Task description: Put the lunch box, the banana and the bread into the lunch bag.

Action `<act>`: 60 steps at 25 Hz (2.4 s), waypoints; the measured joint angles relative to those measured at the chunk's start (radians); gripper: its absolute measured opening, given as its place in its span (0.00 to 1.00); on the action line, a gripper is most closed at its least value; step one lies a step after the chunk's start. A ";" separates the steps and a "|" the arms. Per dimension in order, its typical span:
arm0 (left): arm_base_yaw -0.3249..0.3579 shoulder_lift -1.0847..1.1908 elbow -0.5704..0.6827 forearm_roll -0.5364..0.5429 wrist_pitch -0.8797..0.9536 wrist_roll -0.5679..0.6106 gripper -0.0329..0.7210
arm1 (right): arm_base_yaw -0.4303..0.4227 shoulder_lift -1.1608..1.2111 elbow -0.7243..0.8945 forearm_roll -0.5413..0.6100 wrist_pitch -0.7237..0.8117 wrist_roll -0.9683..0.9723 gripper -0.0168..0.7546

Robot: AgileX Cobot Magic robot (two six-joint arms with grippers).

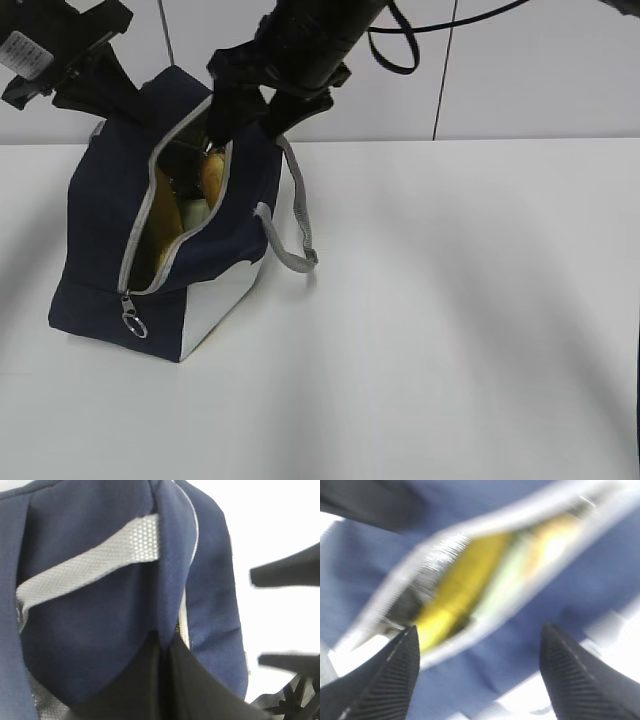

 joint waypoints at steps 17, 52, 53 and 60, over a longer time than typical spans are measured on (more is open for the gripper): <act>0.000 0.000 0.000 0.000 0.005 0.000 0.04 | -0.091 0.032 0.072 0.086 0.021 0.274 0.56; -0.177 0.010 0.000 -0.281 -0.290 0.016 0.04 | -0.127 -0.048 -0.054 -0.155 0.054 0.283 0.01; -0.182 0.016 0.000 -0.290 -0.304 0.016 0.04 | -0.135 -0.048 -0.054 -0.158 0.055 0.283 0.01; -0.187 0.104 0.000 -0.364 -0.323 0.016 0.04 | -0.144 -0.044 -0.054 -0.168 0.058 0.286 0.01</act>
